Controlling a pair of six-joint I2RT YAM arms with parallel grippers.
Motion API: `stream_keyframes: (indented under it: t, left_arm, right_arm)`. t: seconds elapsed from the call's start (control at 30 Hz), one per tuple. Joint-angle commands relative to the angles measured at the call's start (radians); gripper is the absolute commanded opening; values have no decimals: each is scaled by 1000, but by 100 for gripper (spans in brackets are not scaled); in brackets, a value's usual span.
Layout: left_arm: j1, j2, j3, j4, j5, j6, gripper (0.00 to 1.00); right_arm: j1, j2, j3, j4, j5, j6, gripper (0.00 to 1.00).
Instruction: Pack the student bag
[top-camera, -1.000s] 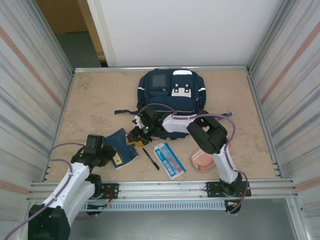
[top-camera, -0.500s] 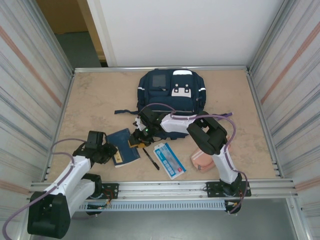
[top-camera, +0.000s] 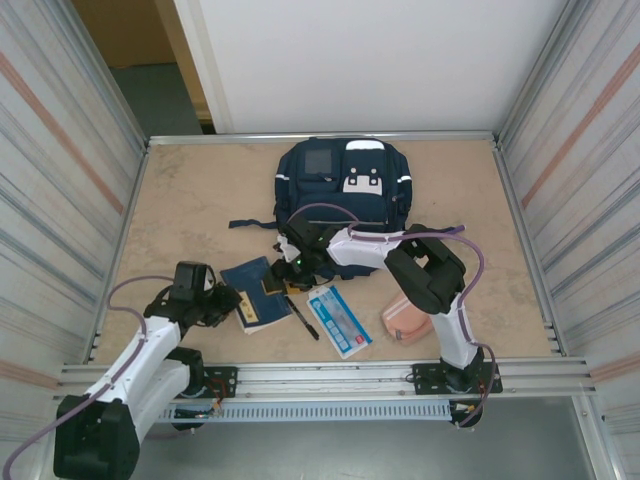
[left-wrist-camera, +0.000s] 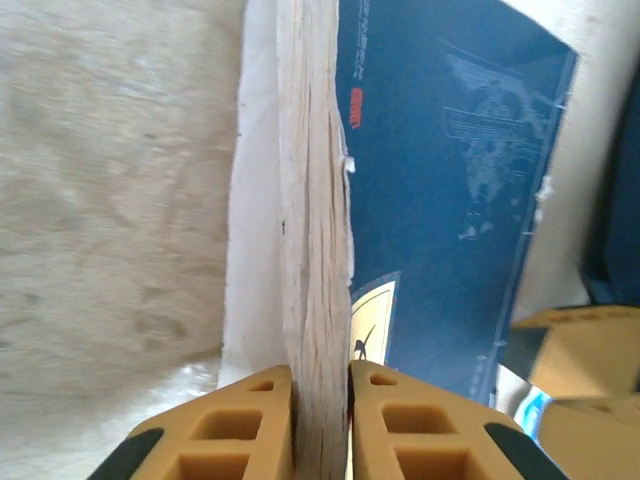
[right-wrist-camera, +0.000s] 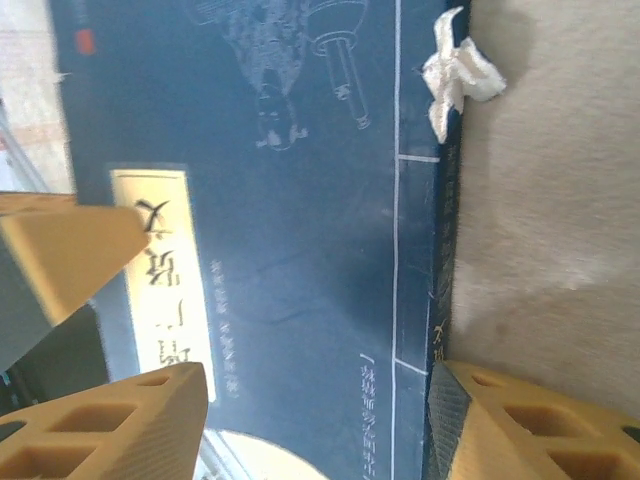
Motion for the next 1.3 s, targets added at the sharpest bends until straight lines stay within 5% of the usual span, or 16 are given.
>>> stream_keyframes:
  t: [0.0, 0.17, 0.43, 0.7, 0.93, 1.03, 1.13, 1.27]
  left_arm:
    - [-10, -21, -8, 52, 120, -23, 0]
    - [10, -59, 3, 61, 173, -53, 0]
    - [54, -179, 6, 92, 240, -115, 0]
    - [64, -236, -17, 156, 282, -181, 0]
    - [64, -238, -43, 197, 294, -204, 0]
    - [64, -238, -52, 207, 304, -199, 0]
    - [64, -249, -51, 181, 291, -190, 4]
    - [64, -282, -33, 98, 251, -151, 50]
  right_arm:
    - [-2, -57, -18, -57, 68, -48, 61]
    - [-12, -80, -25, -105, 120, -82, 63]
    - [-69, -115, -53, -52, 8, -60, 65]
    - [-134, -154, -163, 197, -285, 138, 68]
    - [-105, -183, -247, 518, -360, 406, 66]
    - [-98, -203, -264, 624, -364, 512, 53]
    - [-107, -244, -276, 630, -331, 522, 24]
    - [-131, -334, -240, 382, -244, 317, 2]
